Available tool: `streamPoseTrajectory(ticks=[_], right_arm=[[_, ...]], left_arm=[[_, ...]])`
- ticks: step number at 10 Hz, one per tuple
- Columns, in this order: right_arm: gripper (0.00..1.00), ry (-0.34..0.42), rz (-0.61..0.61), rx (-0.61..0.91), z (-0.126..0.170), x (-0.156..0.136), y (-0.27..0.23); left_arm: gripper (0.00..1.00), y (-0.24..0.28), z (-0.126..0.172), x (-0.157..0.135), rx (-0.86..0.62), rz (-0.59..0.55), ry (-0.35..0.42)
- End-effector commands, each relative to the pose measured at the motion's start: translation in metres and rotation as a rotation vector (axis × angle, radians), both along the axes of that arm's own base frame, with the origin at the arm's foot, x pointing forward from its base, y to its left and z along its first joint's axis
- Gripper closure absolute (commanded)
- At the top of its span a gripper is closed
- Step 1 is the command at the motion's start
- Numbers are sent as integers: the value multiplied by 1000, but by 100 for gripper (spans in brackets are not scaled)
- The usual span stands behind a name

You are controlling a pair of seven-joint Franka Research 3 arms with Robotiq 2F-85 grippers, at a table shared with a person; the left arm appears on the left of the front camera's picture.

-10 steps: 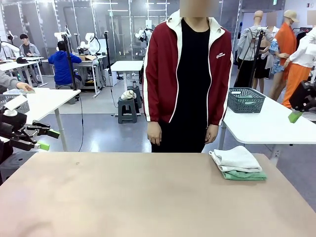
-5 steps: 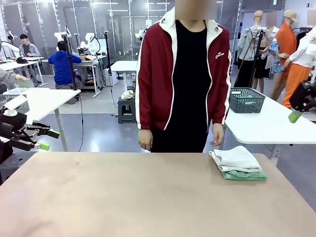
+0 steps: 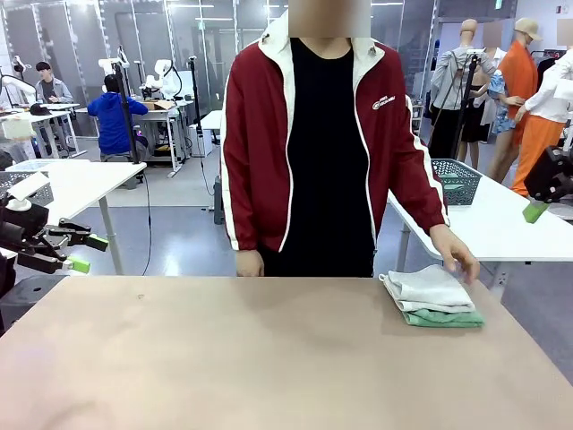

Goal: Fold the towels and place them in the basket.
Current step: Stack the folded Towel with hook on the right side of the table.

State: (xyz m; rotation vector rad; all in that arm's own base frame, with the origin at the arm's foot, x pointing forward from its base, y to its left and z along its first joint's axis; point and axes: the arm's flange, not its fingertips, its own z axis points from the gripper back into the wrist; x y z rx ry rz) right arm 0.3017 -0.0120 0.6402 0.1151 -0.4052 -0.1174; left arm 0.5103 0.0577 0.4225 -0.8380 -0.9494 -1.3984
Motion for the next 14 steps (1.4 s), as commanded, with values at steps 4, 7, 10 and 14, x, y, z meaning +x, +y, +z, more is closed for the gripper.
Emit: streamPoseTrajectory(ticks=[4, 7, 10, 14], right_arm=[[23, 3, -1, 2, 3, 1, -1], [23, 3, -1, 2, 3, 1, -1], [23, 3, -1, 2, 3, 1, -1], [23, 3, -1, 2, 3, 1, -1]], left_arm=[[14, -1, 2, -3, 2, 2, -7], [14, -1, 2, -3, 2, 2, -7], [14, -1, 2, -3, 2, 2, -7], [14, -1, 2, -3, 2, 2, -7]])
